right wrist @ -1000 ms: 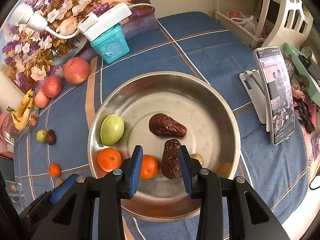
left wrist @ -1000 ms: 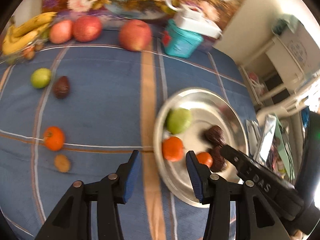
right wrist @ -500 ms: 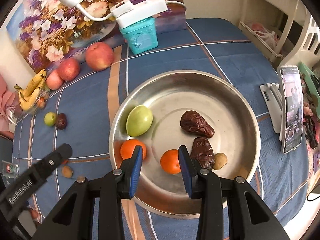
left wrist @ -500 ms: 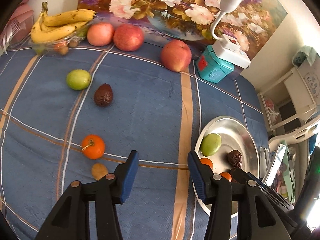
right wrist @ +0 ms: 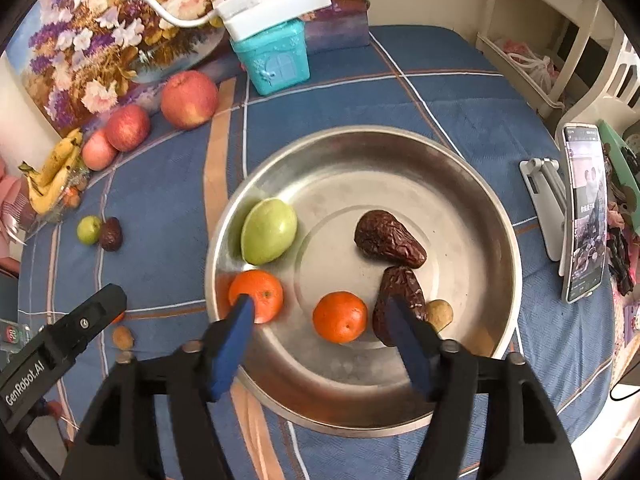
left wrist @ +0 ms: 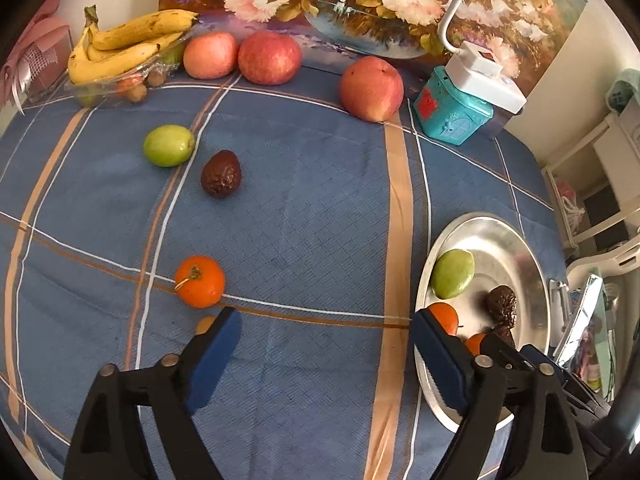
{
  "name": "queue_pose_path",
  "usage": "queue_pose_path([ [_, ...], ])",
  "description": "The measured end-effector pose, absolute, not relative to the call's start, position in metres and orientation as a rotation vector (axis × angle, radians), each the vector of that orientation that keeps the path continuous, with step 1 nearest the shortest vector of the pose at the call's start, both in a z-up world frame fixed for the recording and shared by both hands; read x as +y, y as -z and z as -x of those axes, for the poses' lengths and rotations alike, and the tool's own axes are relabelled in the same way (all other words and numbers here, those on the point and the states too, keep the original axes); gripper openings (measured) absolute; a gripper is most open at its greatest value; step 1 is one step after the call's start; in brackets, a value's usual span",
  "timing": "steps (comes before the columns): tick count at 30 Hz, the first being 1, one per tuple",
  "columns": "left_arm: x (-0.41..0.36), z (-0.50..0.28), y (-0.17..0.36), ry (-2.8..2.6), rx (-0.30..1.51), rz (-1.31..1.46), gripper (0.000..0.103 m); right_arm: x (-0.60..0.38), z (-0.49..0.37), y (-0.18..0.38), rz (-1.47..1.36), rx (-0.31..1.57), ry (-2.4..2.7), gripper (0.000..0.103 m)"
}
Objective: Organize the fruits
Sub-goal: 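Move both open tools back over the remaining fruits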
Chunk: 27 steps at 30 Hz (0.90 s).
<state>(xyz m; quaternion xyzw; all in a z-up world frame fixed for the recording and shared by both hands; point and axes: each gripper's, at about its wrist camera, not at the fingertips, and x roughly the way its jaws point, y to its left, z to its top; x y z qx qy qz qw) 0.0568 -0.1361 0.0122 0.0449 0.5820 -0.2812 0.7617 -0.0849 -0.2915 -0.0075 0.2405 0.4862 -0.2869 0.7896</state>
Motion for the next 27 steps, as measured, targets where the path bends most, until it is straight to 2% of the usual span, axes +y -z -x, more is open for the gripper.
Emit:
queue_pose_path([
  [7,-0.139,-0.054,-0.015,0.596,1.224,-0.134,0.103,-0.292,0.084,0.014,-0.504,1.074,0.617,0.071],
  [13,-0.131,-0.059,-0.016,0.518,1.179,-0.177,0.103,-0.292,0.084,0.014,-0.499,1.070,0.619,0.072],
  [16,-0.126,-0.063,-0.016,0.498,1.177,-0.159,0.103,-0.292,0.084,0.012,-0.478,1.051,0.633,0.103],
  [27,-0.117,-0.070,-0.025,0.443,1.103,-0.246,0.103,-0.285,0.077,0.007,-0.440,1.039,0.612,0.103],
])
